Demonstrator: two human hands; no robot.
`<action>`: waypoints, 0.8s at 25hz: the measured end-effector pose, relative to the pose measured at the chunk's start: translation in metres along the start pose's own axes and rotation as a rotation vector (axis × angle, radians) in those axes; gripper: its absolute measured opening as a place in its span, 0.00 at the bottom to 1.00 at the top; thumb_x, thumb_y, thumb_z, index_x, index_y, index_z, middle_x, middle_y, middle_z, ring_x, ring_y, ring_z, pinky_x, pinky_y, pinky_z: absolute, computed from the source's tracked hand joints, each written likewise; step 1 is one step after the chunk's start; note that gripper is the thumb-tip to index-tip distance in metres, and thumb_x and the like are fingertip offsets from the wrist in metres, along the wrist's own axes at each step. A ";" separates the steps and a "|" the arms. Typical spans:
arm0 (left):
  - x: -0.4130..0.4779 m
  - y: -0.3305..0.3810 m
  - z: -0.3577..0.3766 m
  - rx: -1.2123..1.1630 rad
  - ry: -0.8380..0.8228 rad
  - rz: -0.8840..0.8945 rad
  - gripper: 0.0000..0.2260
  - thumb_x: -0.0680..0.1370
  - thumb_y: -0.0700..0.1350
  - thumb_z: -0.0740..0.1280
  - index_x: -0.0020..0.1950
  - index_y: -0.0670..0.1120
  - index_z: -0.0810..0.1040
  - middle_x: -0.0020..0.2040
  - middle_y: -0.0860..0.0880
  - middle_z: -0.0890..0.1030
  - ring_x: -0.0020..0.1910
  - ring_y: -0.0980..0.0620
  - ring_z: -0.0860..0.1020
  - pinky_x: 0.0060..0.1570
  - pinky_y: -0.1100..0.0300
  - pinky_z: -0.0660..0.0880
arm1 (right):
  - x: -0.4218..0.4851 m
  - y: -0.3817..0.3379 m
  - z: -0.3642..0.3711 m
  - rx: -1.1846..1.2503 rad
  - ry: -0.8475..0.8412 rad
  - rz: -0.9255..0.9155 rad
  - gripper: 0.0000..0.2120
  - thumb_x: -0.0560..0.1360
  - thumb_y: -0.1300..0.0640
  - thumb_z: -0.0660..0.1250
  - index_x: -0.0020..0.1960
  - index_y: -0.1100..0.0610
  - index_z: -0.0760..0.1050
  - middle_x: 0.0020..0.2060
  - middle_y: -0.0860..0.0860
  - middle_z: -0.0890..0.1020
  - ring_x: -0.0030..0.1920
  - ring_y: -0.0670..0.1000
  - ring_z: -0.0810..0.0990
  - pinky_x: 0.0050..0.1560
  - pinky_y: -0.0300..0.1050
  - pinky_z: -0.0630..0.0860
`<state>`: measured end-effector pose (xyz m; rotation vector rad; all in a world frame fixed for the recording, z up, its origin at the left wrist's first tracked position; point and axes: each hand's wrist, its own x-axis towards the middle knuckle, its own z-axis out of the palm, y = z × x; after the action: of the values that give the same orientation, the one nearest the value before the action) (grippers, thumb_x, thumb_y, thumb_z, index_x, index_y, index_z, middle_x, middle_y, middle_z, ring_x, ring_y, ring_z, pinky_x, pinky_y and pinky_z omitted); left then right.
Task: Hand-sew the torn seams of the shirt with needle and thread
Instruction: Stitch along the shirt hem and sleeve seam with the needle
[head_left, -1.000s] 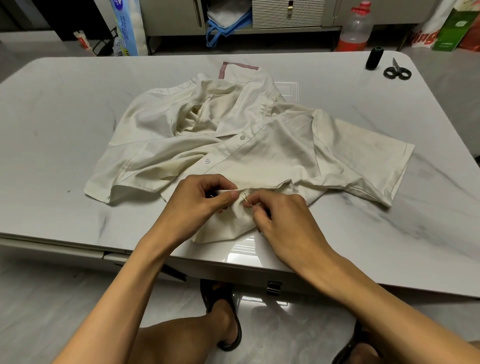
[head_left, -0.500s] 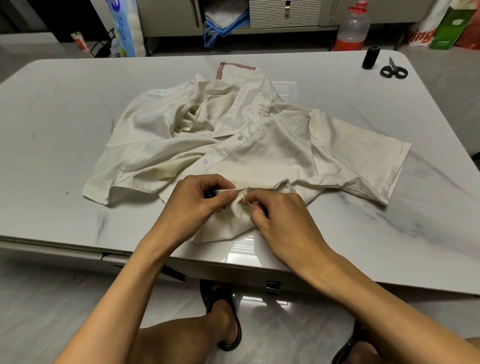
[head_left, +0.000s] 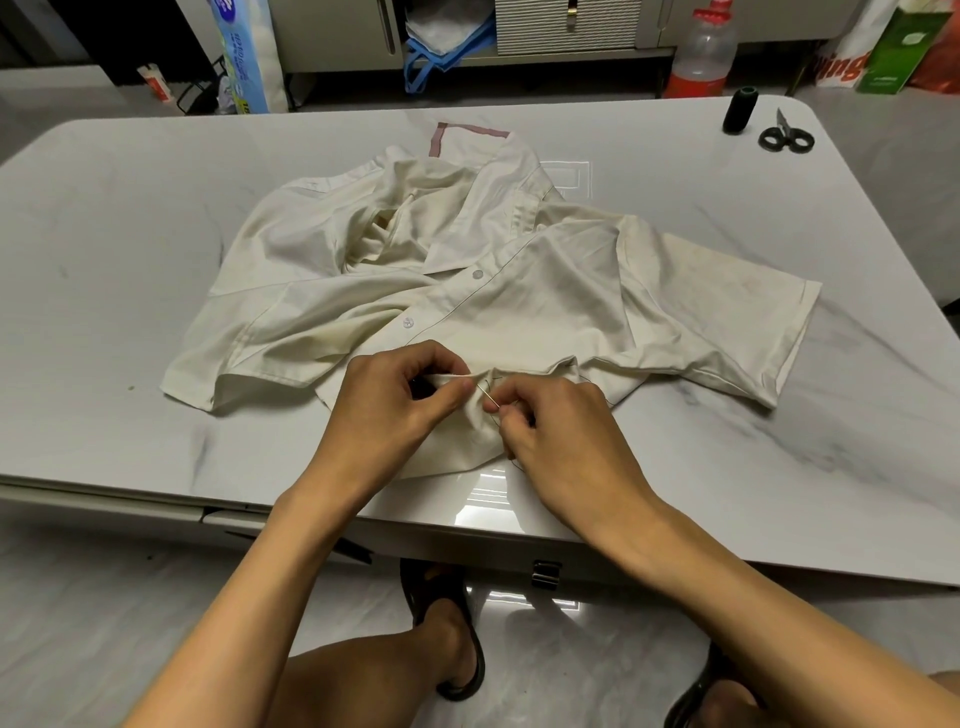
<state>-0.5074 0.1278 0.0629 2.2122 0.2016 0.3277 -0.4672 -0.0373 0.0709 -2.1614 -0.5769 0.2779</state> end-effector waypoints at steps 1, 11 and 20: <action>0.000 0.000 0.000 0.007 0.012 0.014 0.03 0.75 0.43 0.75 0.42 0.48 0.83 0.35 0.53 0.82 0.33 0.56 0.78 0.36 0.66 0.72 | 0.000 0.000 0.000 0.009 0.000 0.013 0.12 0.76 0.62 0.60 0.46 0.54 0.82 0.28 0.52 0.79 0.33 0.51 0.78 0.42 0.49 0.74; -0.004 0.003 0.007 0.251 0.162 0.328 0.02 0.75 0.38 0.74 0.45 0.43 0.82 0.36 0.52 0.82 0.36 0.56 0.76 0.38 0.75 0.67 | 0.002 0.000 0.002 0.184 0.034 0.112 0.09 0.77 0.61 0.63 0.46 0.54 0.82 0.28 0.49 0.81 0.28 0.42 0.76 0.38 0.43 0.77; -0.003 0.003 0.013 0.359 0.187 0.511 0.03 0.78 0.42 0.71 0.46 0.42 0.82 0.39 0.50 0.83 0.38 0.55 0.77 0.40 0.64 0.72 | 0.002 -0.002 0.000 0.257 0.070 0.118 0.10 0.79 0.62 0.62 0.41 0.54 0.78 0.28 0.49 0.81 0.28 0.44 0.77 0.32 0.38 0.74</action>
<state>-0.5063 0.1158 0.0573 2.5698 -0.2307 0.8345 -0.4662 -0.0352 0.0731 -1.9501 -0.3535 0.3209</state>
